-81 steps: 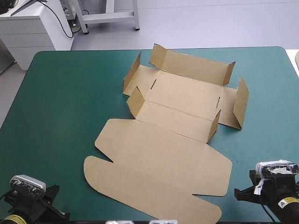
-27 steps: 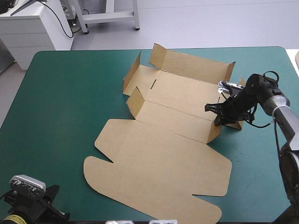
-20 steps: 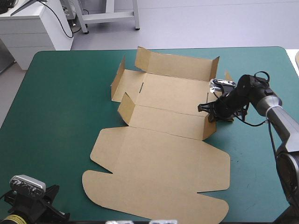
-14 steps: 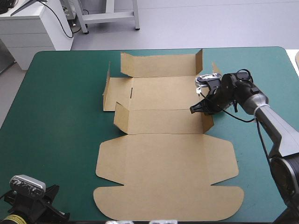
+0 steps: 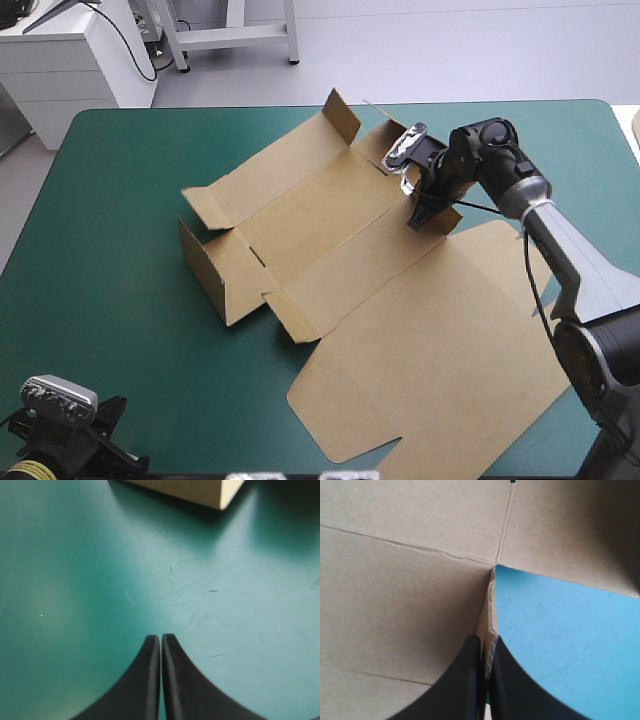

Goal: Fold the box

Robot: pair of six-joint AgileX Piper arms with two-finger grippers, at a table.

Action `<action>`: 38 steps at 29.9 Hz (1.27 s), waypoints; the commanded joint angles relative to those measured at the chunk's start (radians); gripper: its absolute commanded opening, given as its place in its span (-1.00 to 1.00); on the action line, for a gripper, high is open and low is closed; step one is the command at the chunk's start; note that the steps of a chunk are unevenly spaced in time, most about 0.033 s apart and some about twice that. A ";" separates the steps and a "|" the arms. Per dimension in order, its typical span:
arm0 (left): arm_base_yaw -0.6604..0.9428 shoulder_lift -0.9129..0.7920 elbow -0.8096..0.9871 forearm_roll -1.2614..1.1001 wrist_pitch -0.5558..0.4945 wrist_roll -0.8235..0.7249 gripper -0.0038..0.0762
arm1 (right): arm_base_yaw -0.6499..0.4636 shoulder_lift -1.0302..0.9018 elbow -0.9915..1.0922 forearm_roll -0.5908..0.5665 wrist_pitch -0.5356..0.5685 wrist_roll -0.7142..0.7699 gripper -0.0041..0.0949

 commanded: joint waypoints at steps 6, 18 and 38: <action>-0.003 0.016 -0.023 -0.004 -0.062 -0.006 -0.92 | 0.129 -0.011 -0.051 -0.019 -0.198 -0.170 -0.92; -0.003 0.016 -0.023 -0.007 -0.062 -0.001 -0.92 | 0.314 0.013 -0.055 0.031 -0.293 -0.237 -0.96; -0.003 0.016 -0.023 -0.007 -0.062 -0.006 -0.92 | 0.338 0.013 -0.055 0.081 -0.211 -0.215 -0.47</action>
